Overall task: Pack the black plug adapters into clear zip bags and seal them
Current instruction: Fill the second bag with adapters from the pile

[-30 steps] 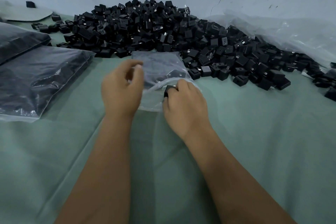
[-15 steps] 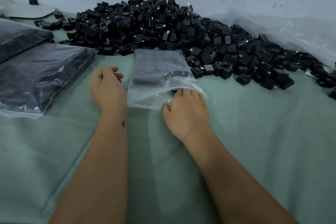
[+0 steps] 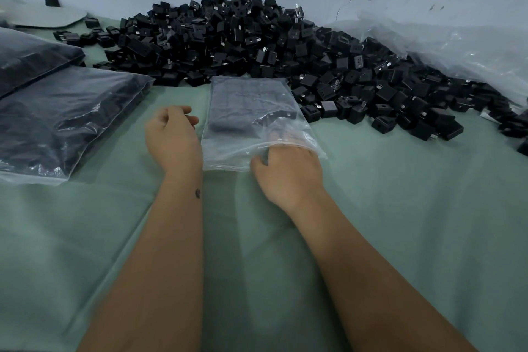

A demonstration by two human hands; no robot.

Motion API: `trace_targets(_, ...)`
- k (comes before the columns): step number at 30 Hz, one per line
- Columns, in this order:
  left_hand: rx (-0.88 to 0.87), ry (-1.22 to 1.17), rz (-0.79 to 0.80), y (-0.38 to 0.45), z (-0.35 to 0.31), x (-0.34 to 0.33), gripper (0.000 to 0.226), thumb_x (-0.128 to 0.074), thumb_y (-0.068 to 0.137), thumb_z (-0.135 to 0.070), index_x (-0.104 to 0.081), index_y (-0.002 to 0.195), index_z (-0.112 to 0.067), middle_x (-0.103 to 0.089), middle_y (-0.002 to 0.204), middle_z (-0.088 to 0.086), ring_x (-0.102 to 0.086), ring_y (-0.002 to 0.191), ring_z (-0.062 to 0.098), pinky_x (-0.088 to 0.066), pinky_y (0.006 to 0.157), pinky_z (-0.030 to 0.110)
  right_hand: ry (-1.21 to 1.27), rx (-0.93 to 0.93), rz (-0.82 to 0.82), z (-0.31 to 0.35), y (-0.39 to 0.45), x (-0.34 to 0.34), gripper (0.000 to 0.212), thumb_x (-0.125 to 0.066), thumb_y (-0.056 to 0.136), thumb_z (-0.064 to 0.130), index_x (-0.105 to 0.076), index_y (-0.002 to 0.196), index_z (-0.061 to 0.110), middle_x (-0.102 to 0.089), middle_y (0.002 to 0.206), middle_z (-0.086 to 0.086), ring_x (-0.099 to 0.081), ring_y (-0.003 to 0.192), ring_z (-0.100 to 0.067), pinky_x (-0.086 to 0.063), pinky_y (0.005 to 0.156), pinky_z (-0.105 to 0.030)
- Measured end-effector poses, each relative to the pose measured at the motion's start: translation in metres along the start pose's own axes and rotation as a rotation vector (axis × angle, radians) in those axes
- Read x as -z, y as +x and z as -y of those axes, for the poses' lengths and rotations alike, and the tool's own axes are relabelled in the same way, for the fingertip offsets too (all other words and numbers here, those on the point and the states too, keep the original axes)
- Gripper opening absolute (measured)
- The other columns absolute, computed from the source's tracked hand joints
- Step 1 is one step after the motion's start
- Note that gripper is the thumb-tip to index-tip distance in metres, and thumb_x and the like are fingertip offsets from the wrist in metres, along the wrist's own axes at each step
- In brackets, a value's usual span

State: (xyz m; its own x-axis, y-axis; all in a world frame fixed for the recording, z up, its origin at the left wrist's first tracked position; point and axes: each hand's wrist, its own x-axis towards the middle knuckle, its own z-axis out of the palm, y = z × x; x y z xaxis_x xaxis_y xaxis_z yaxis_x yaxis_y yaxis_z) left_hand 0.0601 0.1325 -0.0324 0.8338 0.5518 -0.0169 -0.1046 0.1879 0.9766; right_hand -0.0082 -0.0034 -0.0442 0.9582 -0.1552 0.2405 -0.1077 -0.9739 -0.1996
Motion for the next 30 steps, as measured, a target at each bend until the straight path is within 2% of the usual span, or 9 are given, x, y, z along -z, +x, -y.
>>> trace_targets(3, -0.005, 0.017, 0.002, 0.0, 0.0, 0.001, 0.025, -0.047, 0.086, -0.013, -0.064, 0.069, -0.021, -0.062, 0.061, -0.006, -0.046, 0.042, 0.0, -0.038, 0.044, 0.011, -0.009, 0.028, -0.016, -0.003, 0.008, -0.003, 0.034, -0.036, 0.095, 0.032, -0.043, 0.069, 0.012, -0.045, 0.075, -0.002, -0.049, 0.08, -0.024, -0.031, 0.07, -0.029)
trace_targets(8, -0.051, 0.096, 0.024, -0.004, 0.001, 0.002, 0.025, -0.046, 0.088, -0.015, -0.065, 0.073, -0.022, -0.062, 0.063, -0.007, -0.045, 0.043, -0.001, -0.04, 0.05, 0.017, 0.063, 0.043, -0.028, -0.009, 0.024, -0.007, 0.02, -0.038, 0.096, 0.023, -0.053, 0.104, 0.012, -0.056, 0.108, -0.009, -0.051, 0.104, -0.028, -0.035, 0.077, -0.029)
trace_targets(12, -0.143, 0.278, 0.107, -0.008, 0.002, 0.003, 0.023, -0.044, 0.089, -0.019, -0.066, 0.081, -0.022, -0.064, 0.07, -0.006, -0.051, 0.055, 0.005, -0.044, 0.06, 0.031, -0.035, 0.068, -0.052, -0.012, 0.019, -0.009, 0.026, -0.036, 0.096, 0.026, -0.052, 0.079, 0.015, -0.06, 0.1, -0.01, -0.052, 0.089, -0.027, -0.037, 0.073, -0.032)
trace_targets(15, -0.317, 0.568, 0.215, -0.012, 0.001, 0.003, 0.022, -0.047, 0.09, -0.021, -0.069, 0.094, -0.021, -0.067, 0.081, -0.002, -0.058, 0.072, 0.018, -0.048, 0.069, 0.036, -0.034, 0.221, -0.254, -0.012, 0.01, 0.004, 0.032, -0.044, 0.09, 0.019, -0.049, 0.059, 0.016, -0.055, 0.066, -0.001, -0.047, 0.061, -0.02, -0.034, 0.059, -0.03)
trace_targets(18, -0.485, 0.798, 0.428, -0.015, -0.001, 0.0, 0.03, -0.056, 0.085, -0.014, -0.07, 0.109, -0.023, -0.069, 0.101, 0.0, -0.061, 0.097, 0.024, -0.05, 0.087, 0.04, 0.093, 0.474, -0.705, -0.015, 0.006, 0.021, 0.02, -0.047, 0.077, 0.007, -0.063, 0.065, 0.007, -0.058, 0.061, -0.006, -0.051, 0.055, -0.022, -0.033, 0.052, -0.026)
trace_targets(21, -0.62, 0.97, 0.535, -0.018, -0.001, -0.003, 0.031, -0.06, 0.083, -0.012, -0.071, 0.109, -0.024, -0.068, 0.111, 0.003, -0.055, 0.111, 0.029, -0.045, 0.095, 0.043, 0.431, 0.301, -0.857, -0.028, 0.014, 0.031, 0.016, -0.047, 0.075, 0.003, -0.063, 0.072, 0.006, -0.059, 0.069, -0.005, -0.054, 0.065, -0.023, -0.04, 0.057, -0.031)
trace_targets(25, -0.754, 0.845, 0.675, -0.033, -0.001, -0.011, 0.024, -0.063, 0.086, -0.02, -0.072, 0.108, -0.023, -0.066, 0.111, -0.001, -0.052, 0.111, 0.024, -0.042, 0.097, 0.04, 1.157, -0.277, -0.643, -0.061, 0.046, 0.045, 0.027, -0.046, 0.083, 0.002, -0.068, 0.089, 0.017, -0.06, 0.085, 0.006, -0.054, 0.079, -0.009, -0.043, 0.073, -0.023)
trace_targets(28, -0.782, 0.841, 0.887, -0.041, 0.001, -0.016, 0.032, -0.063, 0.089, -0.035, -0.066, 0.12, -0.028, -0.062, 0.121, -0.006, -0.047, 0.118, 0.018, -0.039, 0.102, 0.04, 1.04, -0.293, -0.309, -0.084, 0.065, 0.04, 0.047, -0.043, 0.09, 0.0, -0.058, 0.127, 0.024, -0.054, 0.086, 0.009, -0.048, 0.07, -0.006, -0.041, 0.057, -0.009)
trace_targets(30, -0.771, 0.941, 0.966, -0.043, 0.004, -0.017, 0.043, -0.062, 0.088, -0.046, -0.059, 0.13, -0.035, -0.057, 0.132, -0.008, -0.044, 0.124, 0.017, -0.036, 0.106, 0.041, 1.016, -0.286, -0.094, -0.089, 0.065, 0.03, 0.059, -0.04, 0.094, 0.003, -0.04, 0.142, 0.037, -0.053, 0.096, 0.007, -0.044, 0.06, -0.008, -0.039, 0.045, -0.012)
